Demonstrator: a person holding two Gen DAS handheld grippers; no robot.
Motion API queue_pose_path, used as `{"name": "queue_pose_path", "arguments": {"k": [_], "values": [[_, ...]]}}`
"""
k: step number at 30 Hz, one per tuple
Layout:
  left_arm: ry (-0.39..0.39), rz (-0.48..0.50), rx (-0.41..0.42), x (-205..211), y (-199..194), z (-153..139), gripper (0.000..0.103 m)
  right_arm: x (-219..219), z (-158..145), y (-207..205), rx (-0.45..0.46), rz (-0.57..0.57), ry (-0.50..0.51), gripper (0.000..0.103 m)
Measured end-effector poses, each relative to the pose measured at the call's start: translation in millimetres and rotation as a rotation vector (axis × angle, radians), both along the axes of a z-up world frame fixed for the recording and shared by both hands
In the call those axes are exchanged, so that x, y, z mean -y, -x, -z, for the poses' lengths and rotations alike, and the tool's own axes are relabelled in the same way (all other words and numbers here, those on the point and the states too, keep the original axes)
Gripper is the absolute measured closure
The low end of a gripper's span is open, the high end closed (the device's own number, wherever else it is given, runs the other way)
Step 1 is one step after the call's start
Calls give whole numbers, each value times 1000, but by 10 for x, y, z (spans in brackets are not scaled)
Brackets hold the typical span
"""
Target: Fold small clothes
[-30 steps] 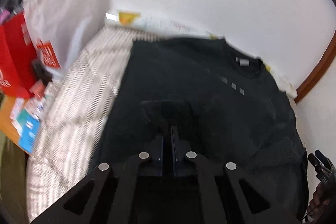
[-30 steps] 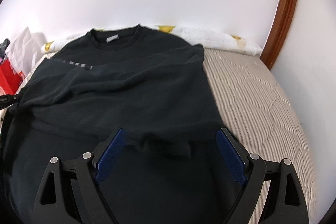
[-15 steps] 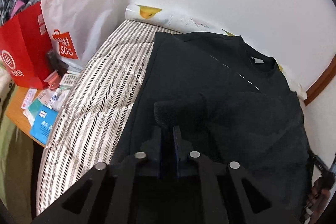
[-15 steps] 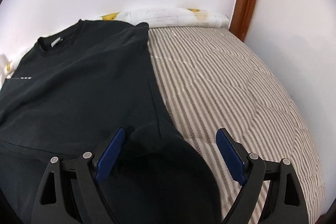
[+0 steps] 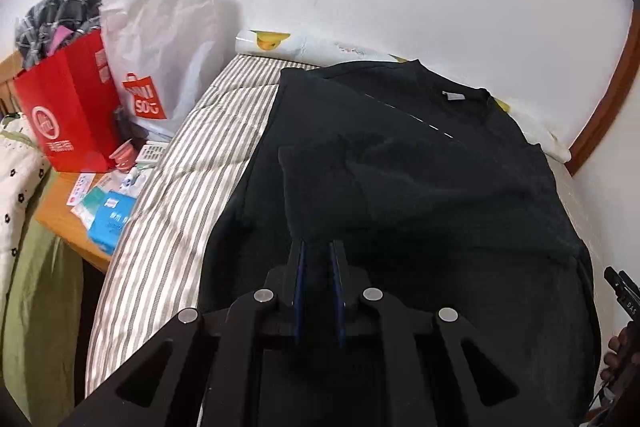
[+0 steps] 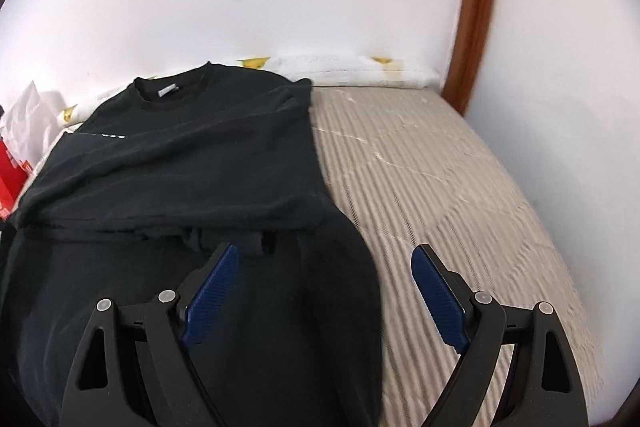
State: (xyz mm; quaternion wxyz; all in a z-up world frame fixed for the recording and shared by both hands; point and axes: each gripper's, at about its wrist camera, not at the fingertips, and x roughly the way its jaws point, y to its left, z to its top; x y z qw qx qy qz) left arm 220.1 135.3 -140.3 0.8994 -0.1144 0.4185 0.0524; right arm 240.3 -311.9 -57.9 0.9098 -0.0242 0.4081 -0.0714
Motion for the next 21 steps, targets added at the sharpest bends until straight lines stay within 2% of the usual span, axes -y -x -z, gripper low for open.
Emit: {"name": "queue_pose_path", "arguments": {"k": [4,8,15,18,21], "values": [[14,29,-4,91,290,-41,91,37,-14,312,-20,-17,-2,16],[-5,60,-7,203,572,-90,91,118,4,603,-25,-50,-35,21],[-6,40,-28,214,1034,-17,91,286,106,1012,-86,-42,-82,22],[4,16,-28,132,1232,29,87,301,120,1179,-59,-25,-63,23],[30,-30,-20,1,1407,77,76,293,150,1291,-55,-26,-69,29]]}}
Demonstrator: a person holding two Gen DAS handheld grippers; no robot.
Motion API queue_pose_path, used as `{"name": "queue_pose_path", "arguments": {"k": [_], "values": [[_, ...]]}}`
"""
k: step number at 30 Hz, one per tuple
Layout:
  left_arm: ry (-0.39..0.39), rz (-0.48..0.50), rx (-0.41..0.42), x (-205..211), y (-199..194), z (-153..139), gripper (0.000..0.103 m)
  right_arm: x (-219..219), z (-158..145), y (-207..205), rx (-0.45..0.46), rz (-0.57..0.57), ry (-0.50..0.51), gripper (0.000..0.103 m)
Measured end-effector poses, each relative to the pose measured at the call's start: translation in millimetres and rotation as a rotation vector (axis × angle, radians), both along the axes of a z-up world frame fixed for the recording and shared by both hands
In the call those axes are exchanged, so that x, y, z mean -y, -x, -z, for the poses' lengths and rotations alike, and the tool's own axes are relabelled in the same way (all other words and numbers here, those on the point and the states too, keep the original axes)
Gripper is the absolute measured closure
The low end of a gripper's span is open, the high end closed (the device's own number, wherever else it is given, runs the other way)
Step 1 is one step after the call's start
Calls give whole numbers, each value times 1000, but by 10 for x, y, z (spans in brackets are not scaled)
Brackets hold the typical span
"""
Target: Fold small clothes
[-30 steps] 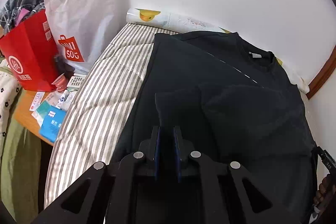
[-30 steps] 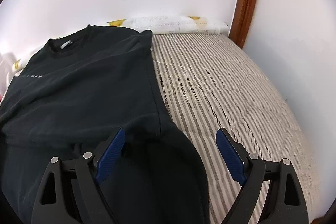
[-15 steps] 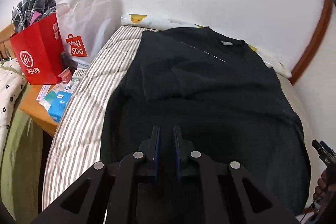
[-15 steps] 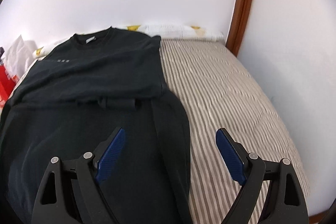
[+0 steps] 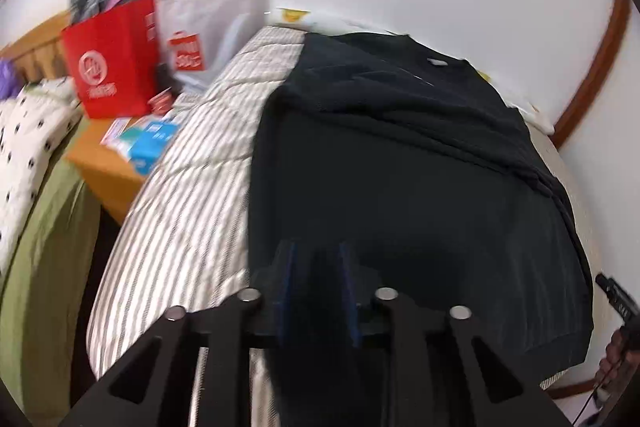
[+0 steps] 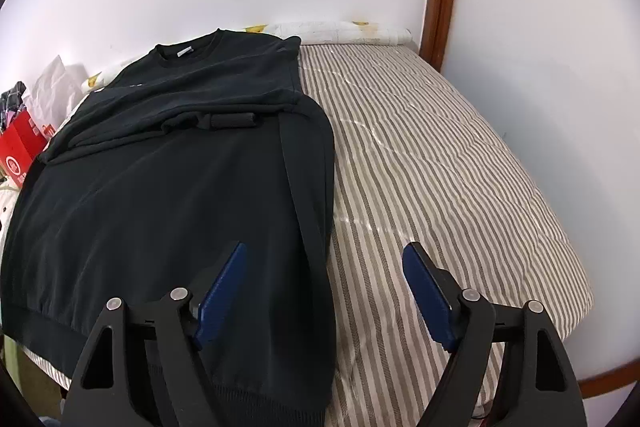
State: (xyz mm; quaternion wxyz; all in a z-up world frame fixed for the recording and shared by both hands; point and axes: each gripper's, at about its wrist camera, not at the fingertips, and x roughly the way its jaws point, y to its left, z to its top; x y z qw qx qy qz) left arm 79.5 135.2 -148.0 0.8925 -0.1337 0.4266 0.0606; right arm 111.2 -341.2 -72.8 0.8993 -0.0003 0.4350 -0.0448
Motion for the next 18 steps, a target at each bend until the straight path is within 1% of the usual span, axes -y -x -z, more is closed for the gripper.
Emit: {"name": "queue_pose_path", "arguments": {"k": [2,3,5,9,11,14,18], "values": [[25,6,7,-63,120,55,68,-3,44,52,-15,-4,-18,38],[26,10,4,-69,151,82,66,0,69,80,-24,-9,-34,39],[22,21,-14,-70,212,151,65,11,117,147,-36,-14,-64,49],[48,53,-36,-67,344,278,65,55,222,305,-53,-20,-104,50],[54,58,-52,-48,377,350,65,63,252,355,-59,-26,-105,50],[51,45,-48,-24,418,410,65,88,304,380,-74,-24,-110,50],[50,30,-36,24,480,417,65,90,374,394,-89,-37,-160,51]]}}
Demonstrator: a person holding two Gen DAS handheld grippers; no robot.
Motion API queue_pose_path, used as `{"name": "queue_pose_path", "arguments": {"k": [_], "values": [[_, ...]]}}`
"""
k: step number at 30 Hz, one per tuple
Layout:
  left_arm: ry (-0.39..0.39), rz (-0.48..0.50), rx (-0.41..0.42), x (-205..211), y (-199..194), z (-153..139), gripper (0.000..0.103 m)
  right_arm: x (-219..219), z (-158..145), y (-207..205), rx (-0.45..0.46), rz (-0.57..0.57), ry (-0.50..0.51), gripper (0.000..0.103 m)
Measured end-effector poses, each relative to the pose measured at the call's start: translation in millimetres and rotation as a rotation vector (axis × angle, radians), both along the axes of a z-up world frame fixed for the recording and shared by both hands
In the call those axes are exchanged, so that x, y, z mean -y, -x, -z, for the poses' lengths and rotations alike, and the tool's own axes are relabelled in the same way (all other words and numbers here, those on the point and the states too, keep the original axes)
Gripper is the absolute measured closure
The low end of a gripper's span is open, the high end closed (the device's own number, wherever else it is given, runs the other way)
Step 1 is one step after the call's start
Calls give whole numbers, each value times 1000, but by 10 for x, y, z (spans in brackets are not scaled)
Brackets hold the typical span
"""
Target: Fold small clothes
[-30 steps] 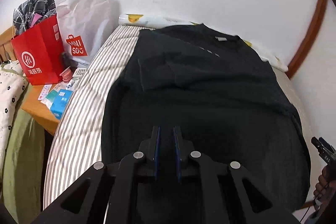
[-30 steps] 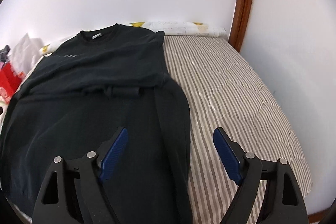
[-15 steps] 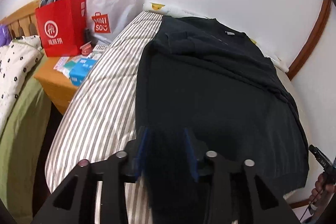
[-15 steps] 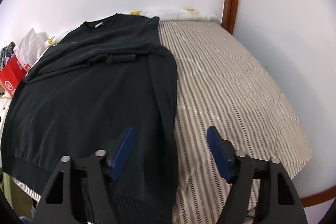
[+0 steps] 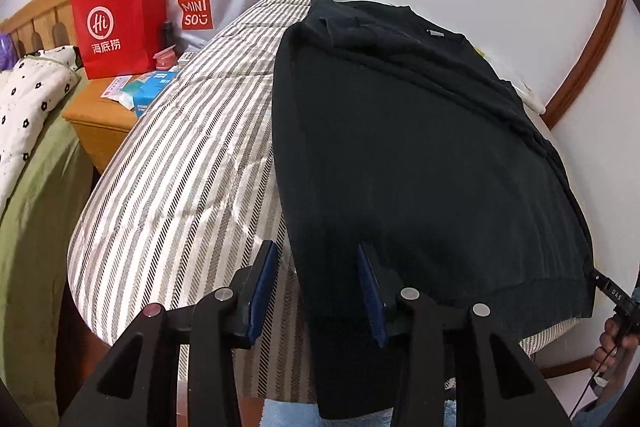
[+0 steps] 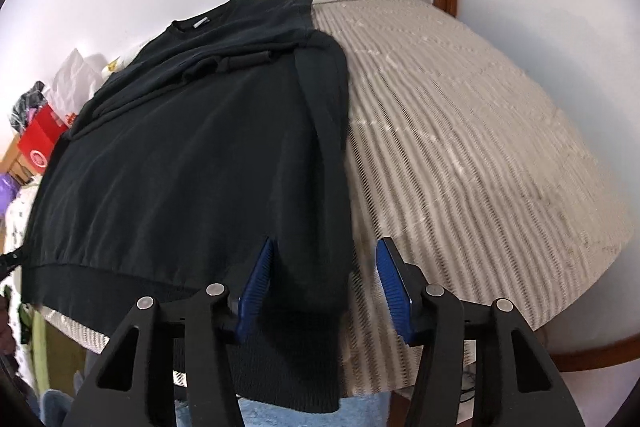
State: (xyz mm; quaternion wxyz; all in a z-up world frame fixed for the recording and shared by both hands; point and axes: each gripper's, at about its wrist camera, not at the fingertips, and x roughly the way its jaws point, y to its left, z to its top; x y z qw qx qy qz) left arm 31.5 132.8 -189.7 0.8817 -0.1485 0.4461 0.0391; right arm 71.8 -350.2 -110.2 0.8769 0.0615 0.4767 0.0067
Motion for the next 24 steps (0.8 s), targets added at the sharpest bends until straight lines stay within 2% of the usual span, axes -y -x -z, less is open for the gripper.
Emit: {"name": "queue_pose_path", "arguments": {"k": [4,7,9,11,14,16,19,24], "values": [[-42,17,-1,92,10,5,65,-100,24,-39,31,-20,26,64],[-39,24,1,130,-16,3,67,-147,36,-97,46,-26,41,66],[-47,23,2,170,-57,-1,72,-166,35,-141,51,-16,38,69],[-73,-2,-8,188,-88,3,86,-187,30,-152,55,-25,31,92],[-40,-46,-32,148,-114,-21,93,-180,-21,-84,79,-36,55,95],[-11,-48,-21,102,-81,-69,94,-71,-105,-2,98,-25,4,95],[7,-26,29,73,37,-237,95,29,-253,70,119,-28,-32,95],[50,3,126,77,337,-478,95,70,-503,392,171,-69,-28,95]]}}
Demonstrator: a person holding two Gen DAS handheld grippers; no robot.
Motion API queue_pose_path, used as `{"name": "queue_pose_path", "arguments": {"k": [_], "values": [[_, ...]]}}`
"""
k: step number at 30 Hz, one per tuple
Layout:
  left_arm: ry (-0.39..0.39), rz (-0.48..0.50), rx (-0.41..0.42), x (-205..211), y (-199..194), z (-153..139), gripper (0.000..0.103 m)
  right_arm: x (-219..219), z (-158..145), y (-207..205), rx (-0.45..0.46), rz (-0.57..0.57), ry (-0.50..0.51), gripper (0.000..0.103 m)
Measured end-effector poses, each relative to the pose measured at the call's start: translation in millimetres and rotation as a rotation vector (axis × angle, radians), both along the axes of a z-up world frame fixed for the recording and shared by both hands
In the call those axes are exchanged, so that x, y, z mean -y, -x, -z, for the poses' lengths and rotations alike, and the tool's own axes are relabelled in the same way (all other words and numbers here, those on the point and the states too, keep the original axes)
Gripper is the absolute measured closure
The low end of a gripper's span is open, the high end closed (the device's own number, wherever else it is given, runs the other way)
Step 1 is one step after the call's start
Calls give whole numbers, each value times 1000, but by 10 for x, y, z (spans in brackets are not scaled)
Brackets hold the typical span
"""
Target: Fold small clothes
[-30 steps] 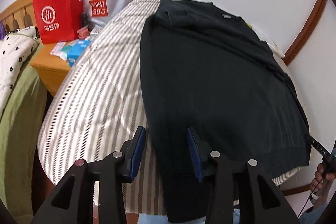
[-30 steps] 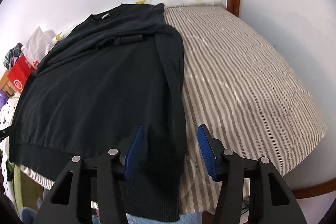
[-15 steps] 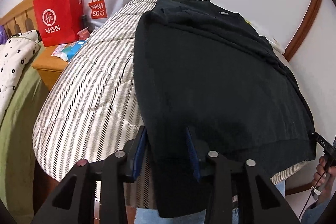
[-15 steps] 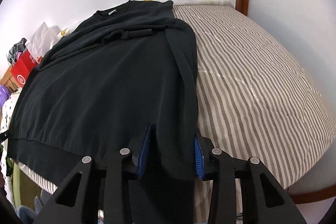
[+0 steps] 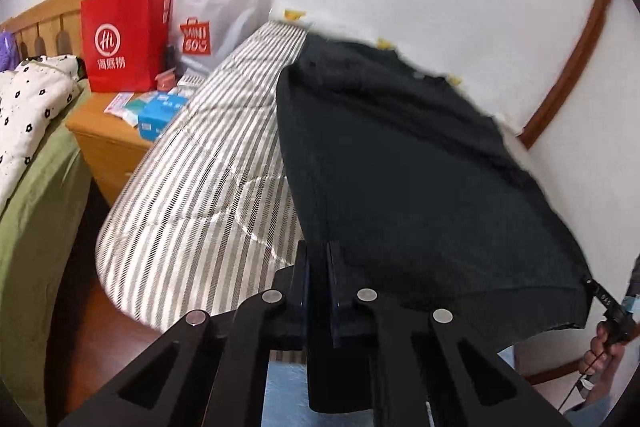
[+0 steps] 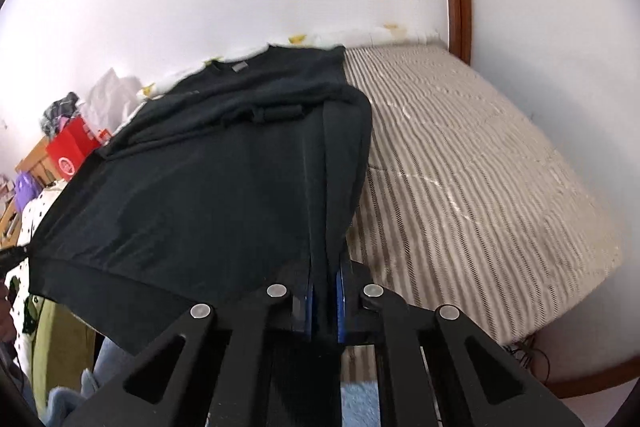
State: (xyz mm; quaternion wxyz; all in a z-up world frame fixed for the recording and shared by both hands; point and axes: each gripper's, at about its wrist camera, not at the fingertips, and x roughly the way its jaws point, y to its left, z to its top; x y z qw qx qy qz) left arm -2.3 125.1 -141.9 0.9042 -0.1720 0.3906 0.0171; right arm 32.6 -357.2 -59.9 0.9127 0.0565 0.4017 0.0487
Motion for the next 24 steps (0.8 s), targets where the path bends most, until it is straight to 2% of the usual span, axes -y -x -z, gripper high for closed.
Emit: {"name": "queue_pose_path", "arguments": {"k": [3,6,11,17,24], "values": [[33,-4,31,-6,112,-44,96,-4,-76,42,13,0,-11,95],[14,-4,39,34,53,-74,96,-50,-161,-51,39,16,-24,95],[9,1,102,7,-114,-318,96,-56,-400,-150,126,36,-53,95],[-15,-8,138,-60,-504,-553,96,-16,-604,-403,179,58,-109,95],[-47,-29,138,-85,-1090,-595,96,-27,-669,-1054,171,72,-117,95]]}}
